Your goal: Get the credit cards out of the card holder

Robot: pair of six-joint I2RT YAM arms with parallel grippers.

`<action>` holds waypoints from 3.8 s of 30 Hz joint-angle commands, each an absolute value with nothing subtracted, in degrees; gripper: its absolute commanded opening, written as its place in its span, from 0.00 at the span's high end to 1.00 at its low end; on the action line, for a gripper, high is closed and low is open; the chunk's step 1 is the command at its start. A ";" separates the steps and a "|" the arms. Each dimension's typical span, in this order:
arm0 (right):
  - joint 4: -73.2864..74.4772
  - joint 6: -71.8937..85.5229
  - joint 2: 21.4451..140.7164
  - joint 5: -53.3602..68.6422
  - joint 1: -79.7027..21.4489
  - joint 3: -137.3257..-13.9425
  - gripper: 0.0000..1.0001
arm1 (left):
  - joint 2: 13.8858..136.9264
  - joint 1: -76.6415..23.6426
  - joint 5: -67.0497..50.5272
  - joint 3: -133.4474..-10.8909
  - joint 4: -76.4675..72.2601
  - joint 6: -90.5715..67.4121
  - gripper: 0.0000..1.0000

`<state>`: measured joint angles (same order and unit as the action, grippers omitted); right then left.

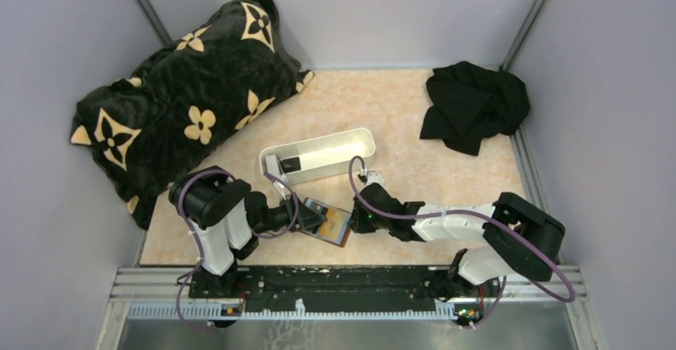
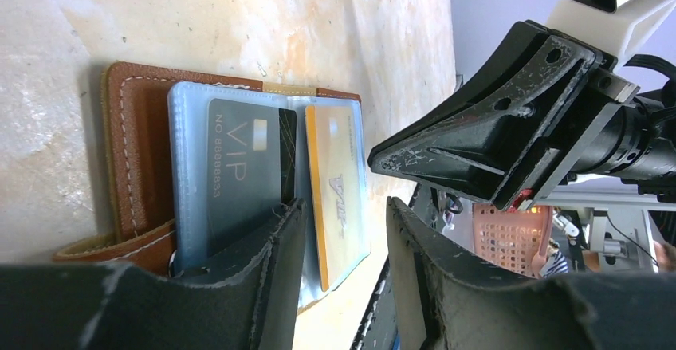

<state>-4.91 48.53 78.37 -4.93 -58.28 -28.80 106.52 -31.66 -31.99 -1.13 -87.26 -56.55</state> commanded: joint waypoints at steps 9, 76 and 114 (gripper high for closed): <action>-9.20 48.80 84.19 -4.84 -58.18 -29.47 1.00 | 112.39 -31.79 -30.49 4.82 -99.35 -53.46 0.52; -12.00 48.60 88.03 -2.45 -58.89 -31.02 1.00 | 111.66 -32.92 -29.50 7.27 -102.49 -56.66 0.63; -11.75 48.38 89.89 -2.72 -58.93 -31.42 1.00 | 107.14 -26.35 -34.68 8.16 -102.57 -61.87 1.00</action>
<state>-13.78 48.71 87.59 -2.70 -58.13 -32.25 107.68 -26.61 -32.73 -0.47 -87.24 -61.91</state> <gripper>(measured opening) 0.005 0.007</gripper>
